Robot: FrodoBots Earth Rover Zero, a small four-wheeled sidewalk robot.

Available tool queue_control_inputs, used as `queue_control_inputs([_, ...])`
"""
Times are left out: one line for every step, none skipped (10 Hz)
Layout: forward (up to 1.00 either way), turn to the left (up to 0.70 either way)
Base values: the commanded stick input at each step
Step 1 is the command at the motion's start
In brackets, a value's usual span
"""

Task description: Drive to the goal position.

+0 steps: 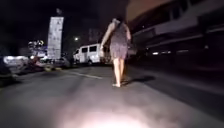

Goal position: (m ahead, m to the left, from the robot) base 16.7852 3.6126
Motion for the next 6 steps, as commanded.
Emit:
queue_control_inputs([1.00, 0.00])
queue_control_inputs([1.00, 0.00])
queue_control_inputs([1.00, 0.00])
queue_control_inputs([1.00, 0.00])
queue_control_inputs([1.00, 0.00])
queue_control_inputs([1.00, 0.00])
